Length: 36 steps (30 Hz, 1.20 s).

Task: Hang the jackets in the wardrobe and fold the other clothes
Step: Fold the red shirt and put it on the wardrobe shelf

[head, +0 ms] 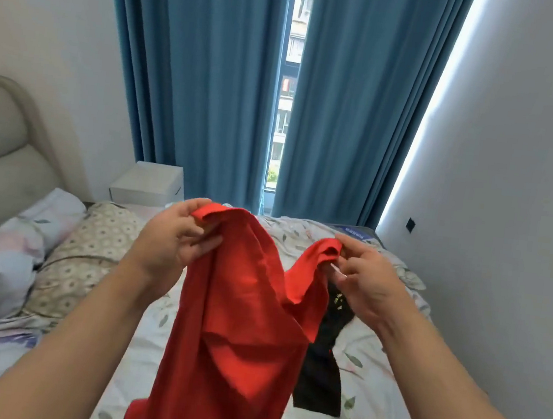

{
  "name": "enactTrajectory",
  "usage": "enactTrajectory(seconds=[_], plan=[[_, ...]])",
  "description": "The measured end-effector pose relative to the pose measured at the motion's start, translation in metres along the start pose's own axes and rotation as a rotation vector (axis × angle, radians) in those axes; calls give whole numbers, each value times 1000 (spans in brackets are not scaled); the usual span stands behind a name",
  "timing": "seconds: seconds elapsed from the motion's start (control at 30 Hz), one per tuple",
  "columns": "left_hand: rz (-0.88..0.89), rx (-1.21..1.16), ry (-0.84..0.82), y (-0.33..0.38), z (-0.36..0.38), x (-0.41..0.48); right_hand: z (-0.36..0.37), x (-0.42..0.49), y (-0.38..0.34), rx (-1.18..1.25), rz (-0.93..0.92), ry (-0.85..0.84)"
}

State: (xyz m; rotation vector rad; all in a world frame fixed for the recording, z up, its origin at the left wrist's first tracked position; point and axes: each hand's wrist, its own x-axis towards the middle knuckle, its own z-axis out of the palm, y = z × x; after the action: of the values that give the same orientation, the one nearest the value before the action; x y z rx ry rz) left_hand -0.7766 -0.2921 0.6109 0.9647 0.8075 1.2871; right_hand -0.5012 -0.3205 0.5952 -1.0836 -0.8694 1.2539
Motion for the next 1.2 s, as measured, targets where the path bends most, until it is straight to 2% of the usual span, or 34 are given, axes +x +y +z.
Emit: enactTrajectory(seconds=[0.1,0.23,0.37,0.43,0.5,0.53,0.63,0.7,0.77,0.8,0.93,0.97,1.1,1.2], plan=[[62,106,-95,39,-4,-19,45,-17,-27,-81,-129,-77],[172,253,-253,83,-5,-50,105,-43,-62,-342,-361,-167],[255,238,-377,114,-2,-73,152,-63,-80,-426,-514,-232],[288,189,-392,129,-1,-79,169,-69,-82,-427,-495,-308],[313,182,-364,141,-2,-83,182,-73,-78,-410,-445,-385],[326,219,-353,146,-2,-84,186,-75,-75,-406,-441,-371],[381,374,-291,161,-7,-82,198,-75,-74,-317,-444,-211],[446,435,-115,161,-10,-81,205,-70,-79,-200,-392,-91],[542,525,142,146,-11,-89,212,-63,-84,-96,-330,-6],[557,600,206,132,-10,-95,215,-60,-86,-49,-300,22],[327,1134,163,72,5,-109,225,-53,-88,90,-196,69],[315,1181,179,66,4,-104,226,-52,-87,94,-192,66],[352,904,138,75,-20,-75,225,-47,-92,131,-98,18],[183,538,80,96,-31,-66,214,-41,-103,211,50,-75]])
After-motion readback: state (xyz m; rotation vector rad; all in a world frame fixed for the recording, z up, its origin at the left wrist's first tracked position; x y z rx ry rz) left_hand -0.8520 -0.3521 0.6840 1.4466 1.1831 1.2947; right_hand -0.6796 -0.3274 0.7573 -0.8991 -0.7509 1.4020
